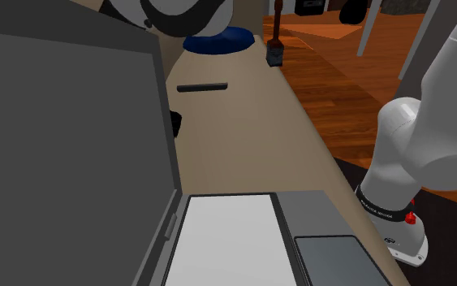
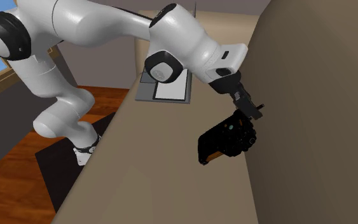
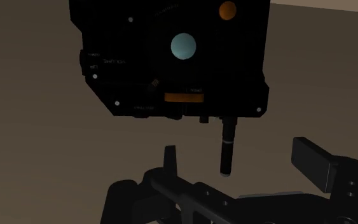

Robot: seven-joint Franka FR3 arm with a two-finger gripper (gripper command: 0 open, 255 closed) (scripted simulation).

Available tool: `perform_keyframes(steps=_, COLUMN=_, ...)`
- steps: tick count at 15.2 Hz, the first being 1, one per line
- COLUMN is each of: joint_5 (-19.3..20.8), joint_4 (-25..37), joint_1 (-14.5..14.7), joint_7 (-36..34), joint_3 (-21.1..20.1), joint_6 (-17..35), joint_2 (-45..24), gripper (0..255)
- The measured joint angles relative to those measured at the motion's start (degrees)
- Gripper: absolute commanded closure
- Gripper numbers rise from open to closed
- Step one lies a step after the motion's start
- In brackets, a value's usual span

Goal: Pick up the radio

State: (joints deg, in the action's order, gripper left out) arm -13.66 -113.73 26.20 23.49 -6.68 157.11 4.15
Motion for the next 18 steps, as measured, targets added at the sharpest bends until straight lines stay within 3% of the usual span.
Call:
perform_keyframes(steps=2, joint_5=-0.4, joint_4=-1.0, joint_1=0.1, joint_7=0.3, joint_3=-0.1, joint_6=1.3, joint_2=0.0, gripper=0)
perform_keyframes(steps=3, joint_5=-0.7, joint_4=-1.3, joint_1=0.1, joint_7=0.6, joint_3=0.0, joint_6=1.6, joint_2=0.0, gripper=255)
perform_keyframes(steps=13, joint_5=-0.9, joint_4=-1.6, joint_1=0.2, joint_7=0.8, joint_3=0.0, joint_6=2.0, joint_2=0.2, gripper=255)
perform_keyframes(steps=18, joint_5=0.4, joint_4=0.9, joint_1=-0.1, joint_7=-0.5, joint_3=0.0, joint_6=-1.0, joint_2=0.1, gripper=255)
